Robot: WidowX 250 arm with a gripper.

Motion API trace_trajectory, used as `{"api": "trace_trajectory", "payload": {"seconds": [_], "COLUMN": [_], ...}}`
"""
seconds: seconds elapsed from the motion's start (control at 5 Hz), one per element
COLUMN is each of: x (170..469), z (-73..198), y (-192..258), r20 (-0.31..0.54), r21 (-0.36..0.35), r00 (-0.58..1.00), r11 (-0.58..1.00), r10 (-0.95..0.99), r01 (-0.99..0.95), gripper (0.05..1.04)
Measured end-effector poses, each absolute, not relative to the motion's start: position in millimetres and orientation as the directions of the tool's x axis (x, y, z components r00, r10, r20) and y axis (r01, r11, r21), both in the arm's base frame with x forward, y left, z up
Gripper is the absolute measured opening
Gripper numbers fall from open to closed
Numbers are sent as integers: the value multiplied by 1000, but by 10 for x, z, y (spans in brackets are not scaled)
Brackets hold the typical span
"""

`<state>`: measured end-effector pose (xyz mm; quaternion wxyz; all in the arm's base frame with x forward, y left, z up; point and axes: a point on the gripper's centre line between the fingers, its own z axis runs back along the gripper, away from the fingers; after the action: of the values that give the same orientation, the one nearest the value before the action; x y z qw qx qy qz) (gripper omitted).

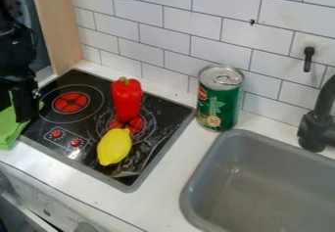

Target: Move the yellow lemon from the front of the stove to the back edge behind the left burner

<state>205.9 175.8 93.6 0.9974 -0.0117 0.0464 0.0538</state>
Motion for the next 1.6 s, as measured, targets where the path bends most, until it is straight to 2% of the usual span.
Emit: {"api": "trace_trajectory", "payload": {"seconds": [0.2,0.4,0.6,0.8,1.4,1.6], "x": [2035,1995,2013,2044,2243,2306], "z": [869,860,1043,1045,914,784], "y": [1731,1463,1219,959,601,532], "r20": [-116,-113,-59,-64,-44,-61], "r21": [-34,-58,-39,-39,-32,-37], "r00": [988,993,998,992,984,982], "r11": [994,997,999,994,984,984], "r10": [103,44,-35,-107,-174,-179], "r01": [-108,-51,33,104,173,177], "gripper": [1001,1001,1001,1001,1001,1001]}}
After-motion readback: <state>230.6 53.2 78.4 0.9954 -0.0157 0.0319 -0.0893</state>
